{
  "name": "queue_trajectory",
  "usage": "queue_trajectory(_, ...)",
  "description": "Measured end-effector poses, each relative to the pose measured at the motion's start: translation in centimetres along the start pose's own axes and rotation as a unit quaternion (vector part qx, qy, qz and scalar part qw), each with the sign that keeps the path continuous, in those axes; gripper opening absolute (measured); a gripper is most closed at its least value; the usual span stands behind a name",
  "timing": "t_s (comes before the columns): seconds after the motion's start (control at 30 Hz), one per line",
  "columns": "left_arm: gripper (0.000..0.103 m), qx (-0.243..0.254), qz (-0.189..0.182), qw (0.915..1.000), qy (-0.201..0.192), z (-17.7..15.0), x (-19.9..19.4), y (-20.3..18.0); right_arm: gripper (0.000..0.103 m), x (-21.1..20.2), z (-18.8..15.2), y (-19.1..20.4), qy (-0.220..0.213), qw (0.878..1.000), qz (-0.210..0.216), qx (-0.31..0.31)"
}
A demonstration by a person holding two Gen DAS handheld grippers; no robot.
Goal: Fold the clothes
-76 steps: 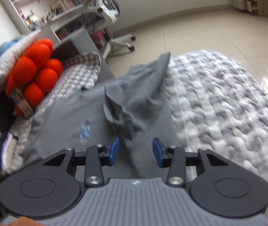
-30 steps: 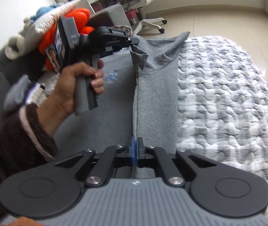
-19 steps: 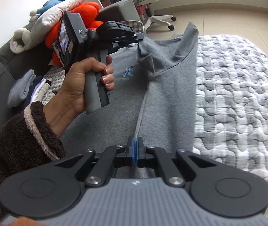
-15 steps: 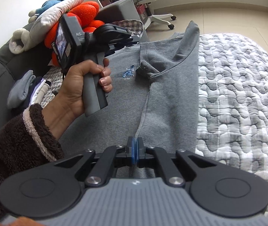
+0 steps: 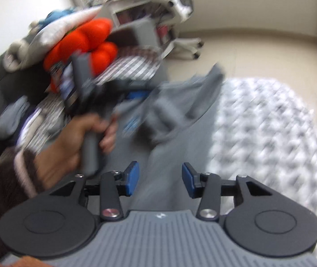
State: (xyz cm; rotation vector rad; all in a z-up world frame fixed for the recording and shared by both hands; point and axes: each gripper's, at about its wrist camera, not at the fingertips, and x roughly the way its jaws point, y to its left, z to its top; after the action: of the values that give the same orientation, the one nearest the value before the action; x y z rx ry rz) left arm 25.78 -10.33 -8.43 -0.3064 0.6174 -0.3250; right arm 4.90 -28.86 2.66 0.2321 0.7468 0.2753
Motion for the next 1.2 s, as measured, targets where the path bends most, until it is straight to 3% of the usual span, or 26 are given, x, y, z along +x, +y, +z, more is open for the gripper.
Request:
queue_trajectory(0.07, 0.007, 0.002, -0.005, 1.0, -0.005, 0.0, 0.0, 0.0, 0.047, 1.4, 1.3, -2.3, -0.011, 1.0, -0.006, 0.026)
queue_trajectory(0.1, 0.004, 0.001, -0.006, 0.9999, -0.01, 0.0, -0.1, 0.0, 0.047, 2.3, 1.9, -3.4, -0.016, 0.999, -0.011, 0.037)
queue_trajectory(0.27, 0.004, 0.002, 0.015, 0.9989, -0.045, 0.2, -1.9, 0.2, 0.047, 7.0, 5.0, -8.0, -0.027, 0.994, -0.01, 0.101)
queue_trajectory(0.5, 0.004, -0.009, 0.032, 0.9993, -0.017, -0.2, -1.3, 1.1, 0.047, 12.0, 8.4, -11.2, -0.044, 0.987, 0.001, 0.157)
queue_trajectory(0.67, 0.004, -0.009, 0.03, 0.9994, -0.017, 0.2, -1.3, 1.1, 0.046, 13.8, 9.4, -12.7, -0.06, 0.977, 0.016, 0.205)
queue_trajectory(0.7, 0.004, -0.008, 0.028, 0.9994, -0.019, 0.3, -1.4, 1.0, 0.044, 13.9, 9.6, -12.7, -0.063, 0.977, 0.013, 0.204)
queue_trajectory(0.77, 0.004, -0.008, 0.022, 0.9995, -0.022, 0.9, -1.6, 0.9, 0.013, 14.3, 9.6, -12.1, -0.061, 0.982, -0.006, 0.18)
queue_trajectory(0.8, 0.004, -0.009, 0.019, 0.9995, -0.024, 1.2, -1.7, 0.9, 0.003, 14.5, 9.6, -11.7, -0.059, 0.984, -0.016, 0.166)
queue_trajectory(1.0, 0.004, 0.003, -0.001, 0.9995, -0.033, 2.9, -1.9, 0.8, 0.002, 13.5, 8.4, -12.1, -0.111, 0.98, -0.04, 0.157)
queue_trajectory(1.2, 0.004, 0.009, 0.005, 0.9999, -0.001, 3.2, 1.2, 1.9, 0.002, 14.1, 8.3, -12.5, -0.113, 0.978, -0.057, 0.168)
